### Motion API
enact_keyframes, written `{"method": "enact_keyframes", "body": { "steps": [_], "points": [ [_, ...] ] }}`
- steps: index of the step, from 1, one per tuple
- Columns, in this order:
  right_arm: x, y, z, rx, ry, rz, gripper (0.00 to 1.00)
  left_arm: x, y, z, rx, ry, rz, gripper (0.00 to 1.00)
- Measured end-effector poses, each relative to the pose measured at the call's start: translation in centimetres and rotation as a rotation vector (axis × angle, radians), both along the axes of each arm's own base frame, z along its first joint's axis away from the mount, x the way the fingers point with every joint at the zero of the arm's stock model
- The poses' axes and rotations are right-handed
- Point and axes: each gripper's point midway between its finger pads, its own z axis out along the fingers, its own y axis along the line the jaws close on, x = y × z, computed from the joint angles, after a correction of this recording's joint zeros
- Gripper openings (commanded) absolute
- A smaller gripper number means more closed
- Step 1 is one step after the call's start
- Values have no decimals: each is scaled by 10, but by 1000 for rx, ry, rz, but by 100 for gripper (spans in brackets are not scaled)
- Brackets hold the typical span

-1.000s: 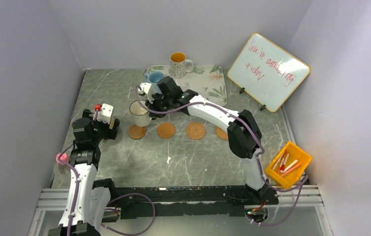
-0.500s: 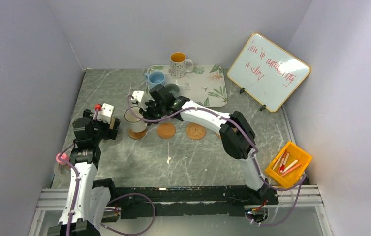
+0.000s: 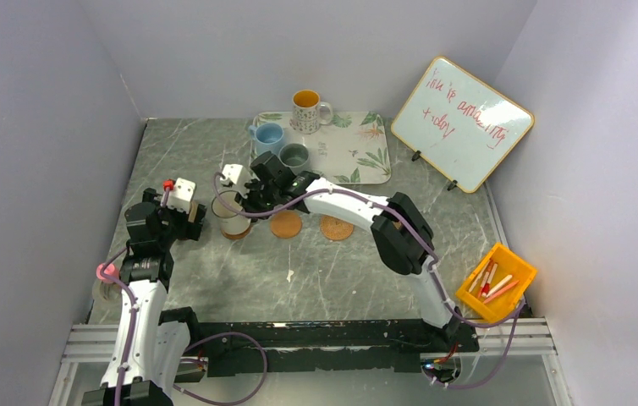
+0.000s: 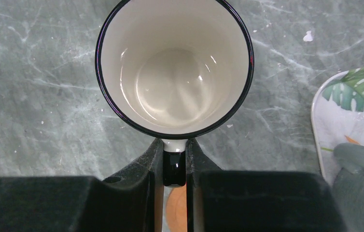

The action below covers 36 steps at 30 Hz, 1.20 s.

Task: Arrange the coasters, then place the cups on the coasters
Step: Place the cup on the coaster.

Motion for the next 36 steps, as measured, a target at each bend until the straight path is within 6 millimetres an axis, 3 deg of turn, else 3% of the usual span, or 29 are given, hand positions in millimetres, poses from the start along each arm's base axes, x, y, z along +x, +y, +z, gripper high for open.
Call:
{"method": "enact_keyframes", "body": {
  "steps": [5,14,29,36],
  "points": [
    [1,1,-18,-26,20,-3,0,0,0,0,0,0,1,96],
    [7,8,-10,-12,7,-6,0,0,0,0,0,0,2,96],
    [5,6,-18,-23,14,-5,0,0,1,0,0,-1,2,96],
    [4,7,-18,-25,12,-5,8,0,1,2,1,-6,3,96]
  ]
}}
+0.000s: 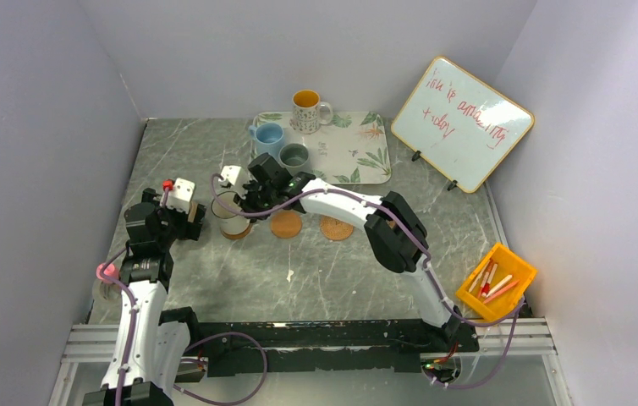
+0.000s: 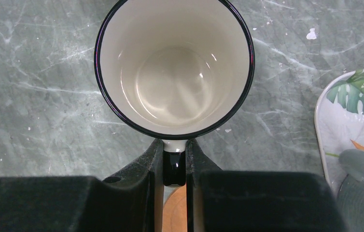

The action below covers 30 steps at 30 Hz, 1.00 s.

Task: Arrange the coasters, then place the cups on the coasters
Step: Place the cup on the coaster.

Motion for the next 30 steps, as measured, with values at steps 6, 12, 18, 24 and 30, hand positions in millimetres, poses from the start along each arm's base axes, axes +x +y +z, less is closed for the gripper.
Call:
{"method": "enact_keyframes", "body": {
  "steps": [6,12,18,24,30],
  "points": [
    [0,1,-6,9,-15,8,16,0,0,0,0,0,0,96],
    [0,0,-6,14,-33,6,18,0,0,0,0,0,0,96],
    [-1,-3,-6,11,-45,2,18,0,0,0,-1,0,0,96],
    [-5,-11,-6,-1,-49,0,20,0,0,0,-2,0,-3,96],
    [-4,-12,-6,-4,-56,-5,23,0,-1,0,-4,0,-8,96]
  ]
}}
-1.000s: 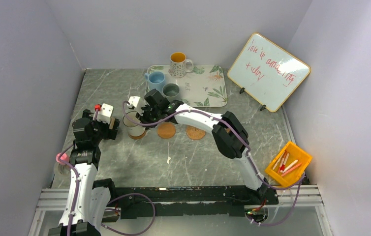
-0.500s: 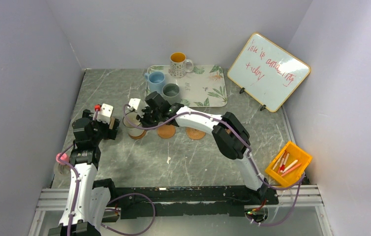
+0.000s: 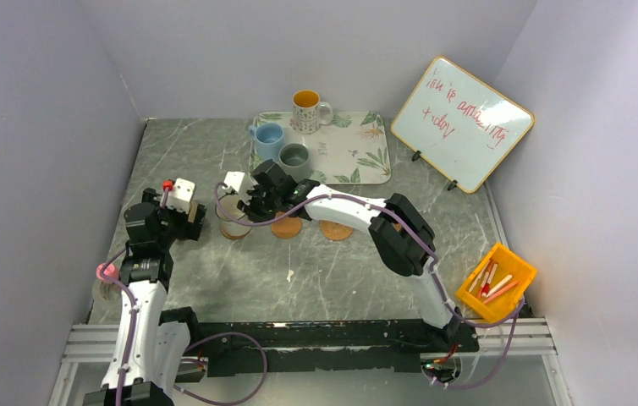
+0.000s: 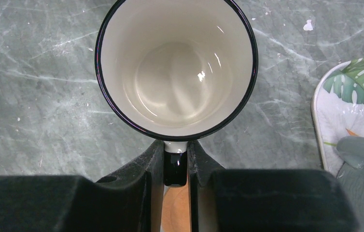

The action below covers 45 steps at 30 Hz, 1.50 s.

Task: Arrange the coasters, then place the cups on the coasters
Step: Place the cup on the coaster.

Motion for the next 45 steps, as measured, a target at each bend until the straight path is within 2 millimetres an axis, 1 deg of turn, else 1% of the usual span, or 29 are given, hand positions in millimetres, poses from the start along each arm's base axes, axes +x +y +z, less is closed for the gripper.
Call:
{"method": "enact_keyframes", "body": {
  "steps": [12,17,25,45],
  "points": [
    [0,0,0,-1,-1,-2,23,-1,-1,3,0,-11,-4,96],
    [0,0,0,0,1,-4,14,-1,-1,3,0,-11,-4,96],
    [-1,0,0,1,5,-3,10,-1,-1,3,0,-11,-4,96],
    [-3,1,0,5,14,-3,6,-1,0,5,0,-19,-2,96]
  ]
}}
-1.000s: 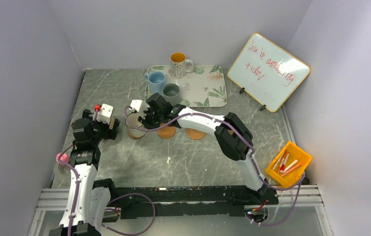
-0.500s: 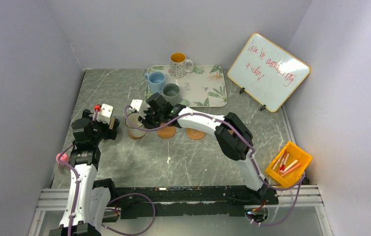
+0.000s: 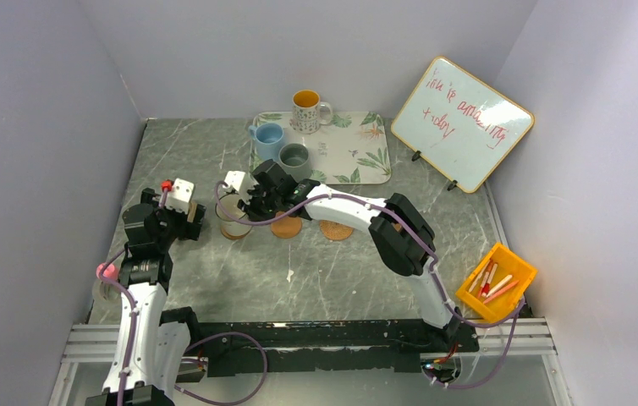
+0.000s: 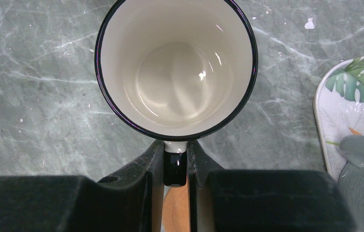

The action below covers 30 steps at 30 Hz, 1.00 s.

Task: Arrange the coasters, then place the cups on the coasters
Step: Place the cup on the coaster.

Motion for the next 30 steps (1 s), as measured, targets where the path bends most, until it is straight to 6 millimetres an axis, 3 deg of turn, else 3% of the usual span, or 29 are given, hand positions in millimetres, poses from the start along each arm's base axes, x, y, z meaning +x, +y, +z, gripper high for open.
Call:
{"method": "enact_keyframes", "body": {
  "steps": [17,25,30],
  "points": [
    [-1,6,1,2,2,1,7,0,-1,0,-2,-1,-4,96],
    [-1,6,0,-1,0,-1,24,0,-1,0,-3,-1,-6,96],
    [-2,5,-1,-6,0,2,43,0,-1,0,-3,-1,-6,96]
  ]
}}
